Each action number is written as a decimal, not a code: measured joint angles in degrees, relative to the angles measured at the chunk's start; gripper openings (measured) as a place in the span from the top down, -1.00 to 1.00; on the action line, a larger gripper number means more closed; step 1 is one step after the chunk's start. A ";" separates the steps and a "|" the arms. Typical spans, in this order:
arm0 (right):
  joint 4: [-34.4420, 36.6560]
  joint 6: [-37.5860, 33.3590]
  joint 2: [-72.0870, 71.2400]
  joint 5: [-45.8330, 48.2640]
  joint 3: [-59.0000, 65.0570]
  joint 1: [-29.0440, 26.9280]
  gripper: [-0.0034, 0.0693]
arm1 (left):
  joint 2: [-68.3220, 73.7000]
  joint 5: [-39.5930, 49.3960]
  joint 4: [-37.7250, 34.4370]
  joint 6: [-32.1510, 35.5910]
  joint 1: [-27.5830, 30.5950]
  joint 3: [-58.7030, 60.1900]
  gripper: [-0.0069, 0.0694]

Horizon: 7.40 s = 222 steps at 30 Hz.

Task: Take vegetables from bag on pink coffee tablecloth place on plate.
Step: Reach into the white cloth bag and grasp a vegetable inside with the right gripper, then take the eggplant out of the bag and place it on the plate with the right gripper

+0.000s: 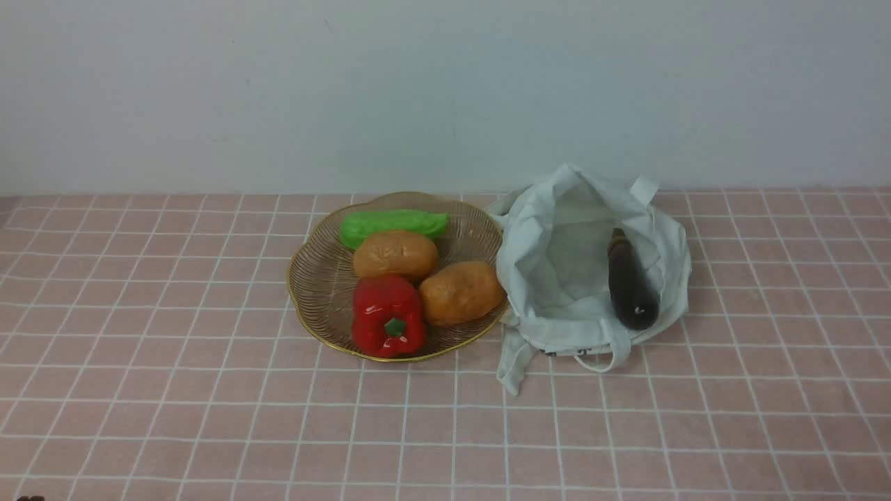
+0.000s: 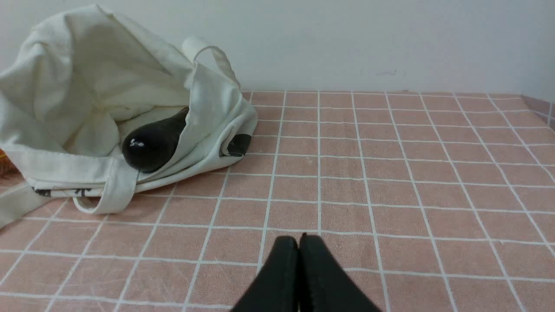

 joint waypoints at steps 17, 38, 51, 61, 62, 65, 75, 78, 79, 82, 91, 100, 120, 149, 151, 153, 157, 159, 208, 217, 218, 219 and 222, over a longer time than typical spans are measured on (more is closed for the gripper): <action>0.00 -0.06 0.00 0.00 0.00 0.00 0.95 | 0.00 0.00 0.00 0.00 0.00 0.00 0.83; 31.42 13.06 0.00 -5.46 0.20 0.00 0.95 | 0.00 0.00 0.00 0.00 0.00 0.00 0.83; 48.37 10.33 0.00 -1.26 -0.30 0.00 0.95 | 0.00 0.00 0.00 0.00 0.00 0.00 0.83; 28.95 0.82 8.82 14.98 -22.46 0.00 0.94 | 0.00 0.00 0.00 0.00 0.00 0.00 0.83; 23.96 0.88 12.40 19.70 -26.11 0.00 0.94 | 0.00 0.00 0.00 0.00 0.00 0.00 0.83; 11.92 3.05 23.42 32.71 -35.07 0.00 0.94 | 0.00 0.00 0.00 0.00 0.00 0.00 0.83; 15.56 -5.51 55.66 36.64 -42.70 0.00 0.92 | 0.00 0.00 0.00 0.00 0.00 0.00 0.83; 19.49 -9.80 61.53 33.83 -44.89 0.00 0.90 | 0.00 0.00 0.00 0.00 0.00 0.00 0.83; 20.10 -10.37 63.01 33.29 -45.78 0.00 0.89 | 0.00 0.00 0.00 0.00 0.00 0.00 0.83; 20.81 -11.13 68.67 31.20 -49.81 2.45 0.84 | 0.00 0.00 0.00 0.00 0.00 0.00 0.83; 14.01 -3.46 86.62 28.39 -64.31 15.49 0.64 | 0.00 0.00 0.00 0.00 0.00 0.00 0.83; 1.91 10.27 101.33 24.02 -75.19 16.54 0.07 | 0.00 0.00 0.00 0.00 0.00 0.00 0.83; 3.01 11.56 113.54 16.34 -76.55 16.61 -0.11 | 0.00 0.00 0.00 0.00 0.00 0.00 0.83; -3.09 11.76 113.20 30.48 -81.23 16.66 -0.45 | 0.00 0.00 0.00 0.00 0.00 0.00 0.83; -3.28 11.76 112.40 34.33 -84.01 16.66 -0.50 | 0.00 0.00 0.00 0.00 0.00 0.00 0.83; -2.77 11.12 111.51 37.01 -87.17 17.06 -0.52 | 0.00 0.00 0.00 0.00 0.00 0.00 0.83; 0.67 8.02 111.68 36.14 -87.95 19.02 -0.52 | 0.00 0.00 0.00 0.00 0.00 0.00 0.83; 1.62 6.56 112.58 35.31 -87.95 19.89 -0.52 | 0.00 0.00 0.00 0.00 0.00 0.00 0.83; 20.96 1.66 113.36 25.00 -93.46 33.65 -0.02 | 0.00 0.00 0.00 0.00 0.00 0.00 0.83; 18.64 1.91 115.80 31.80 -101.75 32.94 -0.02 | 0.00 0.00 0.00 0.00 0.00 0.00 0.83; 18.51 1.84 116.28 28.89 -101.80 32.94 -0.02 | 0.00 0.00 0.00 0.00 0.00 0.00 0.83; 18.49 1.62 116.69 26.90 -101.87 32.94 -0.02 | 0.00 0.00 0.00 0.00 0.00 0.00 0.83; 18.18 1.40 119.47 16.31 -102.05 32.94 -0.02 | 0.00 0.00 0.00 0.00 0.00 0.00 0.83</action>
